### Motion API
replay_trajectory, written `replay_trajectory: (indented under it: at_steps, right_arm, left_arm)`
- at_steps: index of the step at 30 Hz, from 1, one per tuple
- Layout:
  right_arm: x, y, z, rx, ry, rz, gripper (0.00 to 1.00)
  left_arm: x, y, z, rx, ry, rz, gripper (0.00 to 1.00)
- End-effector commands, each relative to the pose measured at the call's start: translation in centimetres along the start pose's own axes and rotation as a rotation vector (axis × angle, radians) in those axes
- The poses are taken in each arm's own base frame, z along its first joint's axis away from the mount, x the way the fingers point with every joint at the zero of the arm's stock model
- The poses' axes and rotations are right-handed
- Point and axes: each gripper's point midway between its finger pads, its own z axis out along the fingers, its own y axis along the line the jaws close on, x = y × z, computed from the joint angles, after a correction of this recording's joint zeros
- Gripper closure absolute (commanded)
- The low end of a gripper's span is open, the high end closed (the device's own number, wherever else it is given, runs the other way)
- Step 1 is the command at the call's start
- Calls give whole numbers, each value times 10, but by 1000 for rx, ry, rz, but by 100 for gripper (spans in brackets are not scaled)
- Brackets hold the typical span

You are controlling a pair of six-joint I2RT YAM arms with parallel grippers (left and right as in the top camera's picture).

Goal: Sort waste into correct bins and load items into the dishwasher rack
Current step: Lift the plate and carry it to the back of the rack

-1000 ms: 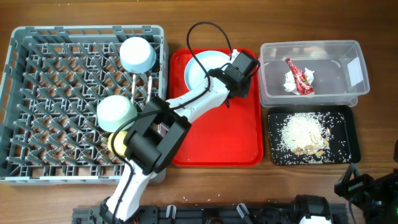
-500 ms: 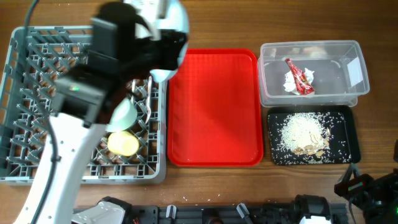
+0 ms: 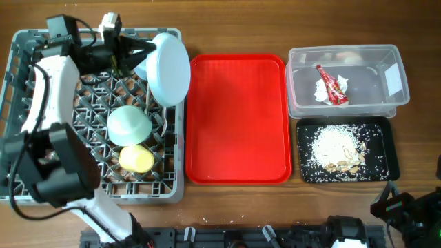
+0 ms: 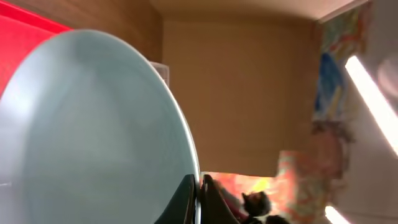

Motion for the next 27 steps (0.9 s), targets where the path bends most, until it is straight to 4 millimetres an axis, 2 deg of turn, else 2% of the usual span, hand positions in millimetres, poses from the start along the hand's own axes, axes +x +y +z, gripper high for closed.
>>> replay_trajectory:
  at_steps: [1,4,8,18,21,27]
  right_arm:
    - [-2,0,0,-5,-11,9,0]
    - [-2,0,0,-5,-11,8,0]
    - [-2,0,0,-5,-11,9,0]
    - [-2,0,0,-5,-11,9,0]
    - [-2,0,0,-5,-11,8,0]
    - [-2,0,0,-5,-11,8,0]
  left_arm:
    - [-6,0,-12,87,0,-14,96]
    - [-8,-4,-21,88,-17,-90,96]
    - [-10,-19,-29,89,-35,-77,96]
    - [-35,-51,-28,85,-22,-48,96]
    - [-33,-51,-17,80,-4,-42,96]
    - [-44,-42,-5,24,-69,-33,96]
